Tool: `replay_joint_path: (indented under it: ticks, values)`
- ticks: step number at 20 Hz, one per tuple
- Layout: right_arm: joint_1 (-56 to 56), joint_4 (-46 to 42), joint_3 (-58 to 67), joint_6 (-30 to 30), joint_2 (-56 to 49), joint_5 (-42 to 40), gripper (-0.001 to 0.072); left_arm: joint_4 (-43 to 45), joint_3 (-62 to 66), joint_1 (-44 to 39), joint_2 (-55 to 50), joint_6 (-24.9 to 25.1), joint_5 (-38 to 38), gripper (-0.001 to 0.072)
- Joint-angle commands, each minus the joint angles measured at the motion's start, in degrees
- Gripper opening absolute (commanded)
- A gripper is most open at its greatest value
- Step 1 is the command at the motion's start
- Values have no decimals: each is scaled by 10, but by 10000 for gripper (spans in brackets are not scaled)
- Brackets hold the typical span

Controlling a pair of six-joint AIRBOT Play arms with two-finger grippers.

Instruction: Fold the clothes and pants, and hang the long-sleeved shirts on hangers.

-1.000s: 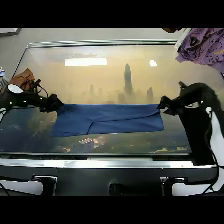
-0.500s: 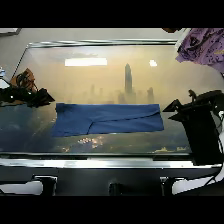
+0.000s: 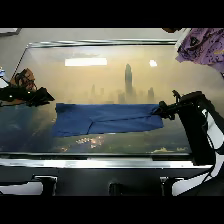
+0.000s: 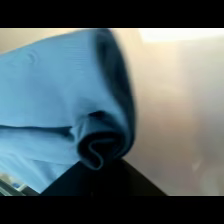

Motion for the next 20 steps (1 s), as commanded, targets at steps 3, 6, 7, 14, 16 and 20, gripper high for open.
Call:
replay_joint_path:
  ticks: [3,6,7,14,16,20]
  values:
    - [12,-69,13,95,82,7,31,-9,-4,-80,-9,-36,28,21]
    - [12,-132,43,156,153,-24,31,-27,-4,-172,-41,-81,61,20]
    - [12,-153,56,178,177,-33,31,-49,-4,-208,-56,-83,80,21]
    - [12,-238,146,262,274,-118,31,-311,8,-430,-170,-91,288,19]
    - [12,-239,147,262,300,-121,31,-346,42,-483,-210,-91,309,19]
    - [11,-239,147,270,341,-121,31,-392,144,-548,-294,-92,323,19]
